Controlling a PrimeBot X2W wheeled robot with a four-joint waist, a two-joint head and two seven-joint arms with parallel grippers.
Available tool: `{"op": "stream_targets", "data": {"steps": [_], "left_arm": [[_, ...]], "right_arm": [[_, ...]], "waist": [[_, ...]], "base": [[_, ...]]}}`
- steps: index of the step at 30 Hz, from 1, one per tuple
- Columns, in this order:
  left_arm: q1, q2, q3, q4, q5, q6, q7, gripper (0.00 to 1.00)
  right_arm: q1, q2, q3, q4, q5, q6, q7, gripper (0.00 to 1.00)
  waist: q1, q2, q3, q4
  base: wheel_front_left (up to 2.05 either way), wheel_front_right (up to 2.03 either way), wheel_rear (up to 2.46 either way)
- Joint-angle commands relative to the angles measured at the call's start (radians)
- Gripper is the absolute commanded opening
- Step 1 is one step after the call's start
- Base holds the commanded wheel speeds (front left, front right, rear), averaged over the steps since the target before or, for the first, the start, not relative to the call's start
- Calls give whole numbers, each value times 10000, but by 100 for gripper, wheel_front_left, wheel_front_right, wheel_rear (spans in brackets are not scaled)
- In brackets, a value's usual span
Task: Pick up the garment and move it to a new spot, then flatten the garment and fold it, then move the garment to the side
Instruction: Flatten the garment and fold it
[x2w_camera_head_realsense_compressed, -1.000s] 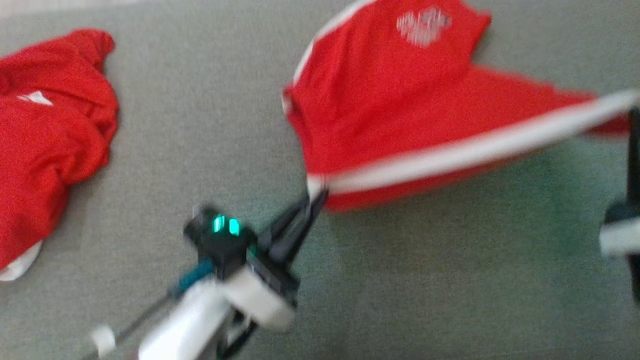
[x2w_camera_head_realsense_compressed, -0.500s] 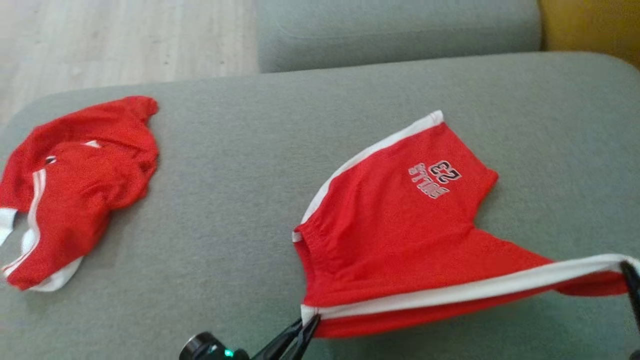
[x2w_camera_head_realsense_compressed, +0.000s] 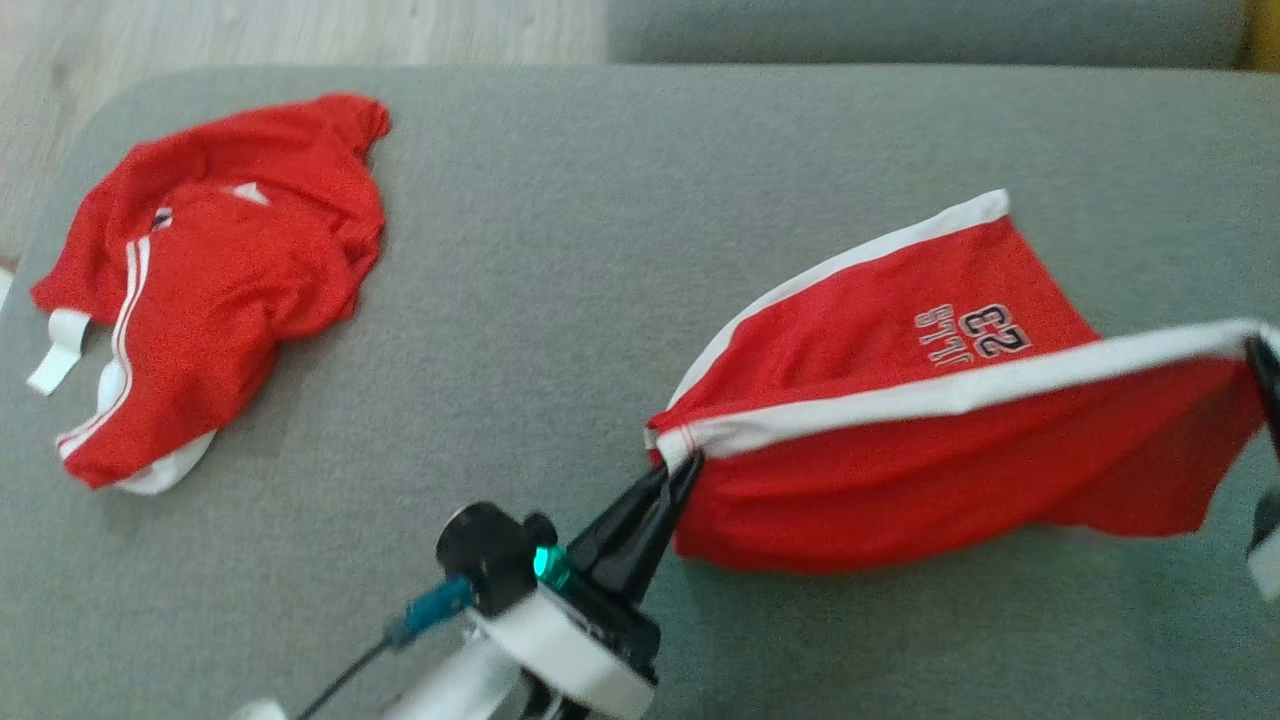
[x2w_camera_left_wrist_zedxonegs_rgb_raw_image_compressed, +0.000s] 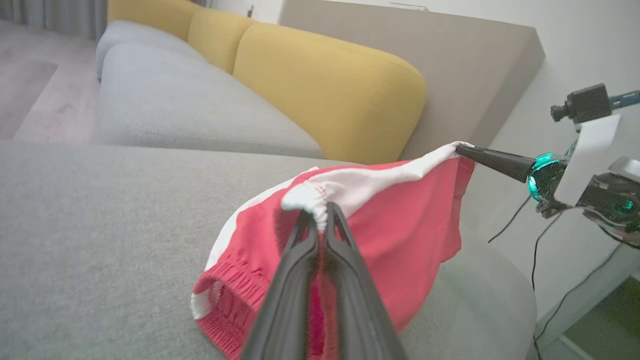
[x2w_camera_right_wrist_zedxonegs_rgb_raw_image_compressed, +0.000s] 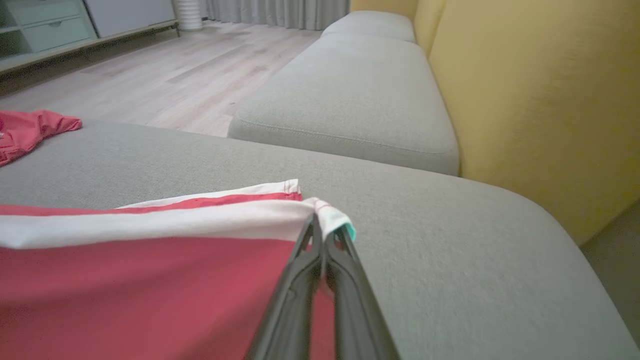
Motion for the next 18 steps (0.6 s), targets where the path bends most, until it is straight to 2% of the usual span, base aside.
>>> {"op": "stream_targets", "data": {"steps": [1, 5, 9, 18], "left_arm": [[-463, -73, 273, -127, -257, 17, -51, 0], [-1346, -335, 16, 711, -1261, 17, -51, 0], [-1976, -536, 149, 1313, -1863, 17, -51, 0], [-2761, -792, 380, 1911, -2158, 17, -51, 0]], "right_arm": [[-529, -539, 129, -125, -27, -7, 111, 0], [-2031, -1102, 832, 856, -103, -7, 604, 0], [-3434, -1559, 1811, 1745, 55, -7, 915, 0], [-6053, -2154, 4253, 3701, 418, -7, 616, 0]], "waist": [[-3, -1, 358, 298], [-3, -1, 787, 462], [-3, -1, 1161, 538], [-3, -1, 1735, 598]], "base": [[0, 0, 0], [0, 0, 0], [0, 0, 0], [0, 0, 0]]}}
